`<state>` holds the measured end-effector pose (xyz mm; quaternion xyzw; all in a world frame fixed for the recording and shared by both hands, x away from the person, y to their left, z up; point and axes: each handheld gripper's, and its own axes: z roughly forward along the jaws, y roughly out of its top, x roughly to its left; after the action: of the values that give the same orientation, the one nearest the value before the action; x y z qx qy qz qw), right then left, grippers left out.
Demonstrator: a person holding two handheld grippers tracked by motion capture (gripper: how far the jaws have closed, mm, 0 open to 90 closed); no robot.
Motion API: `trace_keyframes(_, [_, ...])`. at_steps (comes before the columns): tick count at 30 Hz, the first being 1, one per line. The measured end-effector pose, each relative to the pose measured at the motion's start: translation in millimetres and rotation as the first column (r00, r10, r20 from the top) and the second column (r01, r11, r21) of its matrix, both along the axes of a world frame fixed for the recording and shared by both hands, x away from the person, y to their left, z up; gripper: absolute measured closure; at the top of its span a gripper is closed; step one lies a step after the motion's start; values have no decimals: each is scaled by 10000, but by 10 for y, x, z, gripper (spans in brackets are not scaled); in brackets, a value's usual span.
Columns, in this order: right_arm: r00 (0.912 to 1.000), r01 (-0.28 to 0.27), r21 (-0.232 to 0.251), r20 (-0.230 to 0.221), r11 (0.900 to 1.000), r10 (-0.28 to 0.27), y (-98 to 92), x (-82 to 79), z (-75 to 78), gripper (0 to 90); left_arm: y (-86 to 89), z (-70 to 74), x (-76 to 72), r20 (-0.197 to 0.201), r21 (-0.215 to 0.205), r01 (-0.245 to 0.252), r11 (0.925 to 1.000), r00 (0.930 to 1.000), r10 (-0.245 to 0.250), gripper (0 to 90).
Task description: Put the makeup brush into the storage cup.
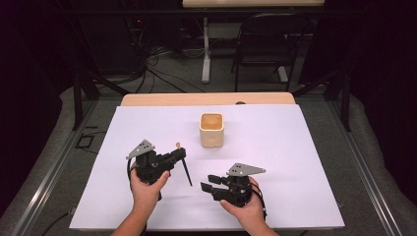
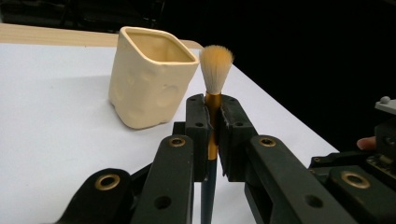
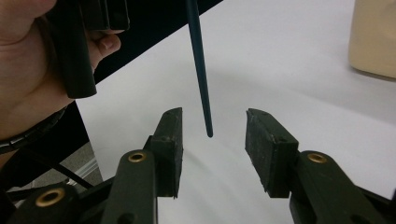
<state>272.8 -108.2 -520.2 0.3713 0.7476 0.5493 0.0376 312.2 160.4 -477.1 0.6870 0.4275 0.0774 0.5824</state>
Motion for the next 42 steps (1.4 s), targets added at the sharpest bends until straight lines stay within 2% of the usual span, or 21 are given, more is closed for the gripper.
trace_keyframes(4, [9998,199,177,24,9996,-199,-28,21,-7,554,-17,-4,47,35,-44,-14,10000,10000,14,836])
trace_keyframes(6, [9998,186,40,-77,9998,-186,-45,27,-1,552,-26,2,80,6,18,11,10000,10000,-11,836])
trace_keyframes(9, [9997,221,114,-35,9997,-221,-44,35,-10,551,-49,27,129,80,172,-15,9999,10000,14,836])
trace_keyframes(10, [9997,249,-17,-54,9997,-249,-49,33,-7,550,-54,37,149,121,210,14,9998,9999,-17,836])
trace_keyframes(20, [9994,335,115,-116,9994,-334,-99,61,-21,545,-104,166,326,621,623,-618,9961,9964,580,836])
trace_keyframes(21, [9994,354,235,-37,9991,-353,-98,67,-30,546,-107,177,345,693,622,-655,9959,9957,612,836])
trace_keyframes(24, [9992,373,169,-175,9992,-370,-123,70,-24,546,-111,203,399,777,690,-720,9950,9948,666,835])
trace_keyframes(31, [9990,414,291,-176,9987,-409,-139,79,-32,545,-144,252,505,1216,864,-936,9919,9891,827,833])
trace_keyframes(32, [9990,432,456,-123,9980,-427,-129,82,-44,546,-150,259,535,1400,877,-964,9915,9866,836,834])
trace_keyframes(33, [9990,432,456,-123,9980,-427,-129,82,-44,546,-150,259,535,1400,877,-964,9915,9866,836,834])
trace_keyframes(34, [9990,393,239,-213,9989,-388,-142,80,-39,545,-155,262,546,1469,917,-997,9908,9854,856,834])
trace_keyframes(39, [9988,438,399,-242,9982,-429,-146,82,-46,545,-172,276,604,1802,962,-1130,9889,9791,944,834])
trace_keyframes(42, [9988,420,312,-272,9986,-412,-161,89,-51,545,-194,305,632,1919,1006,-1169,9880,9767,960,835])
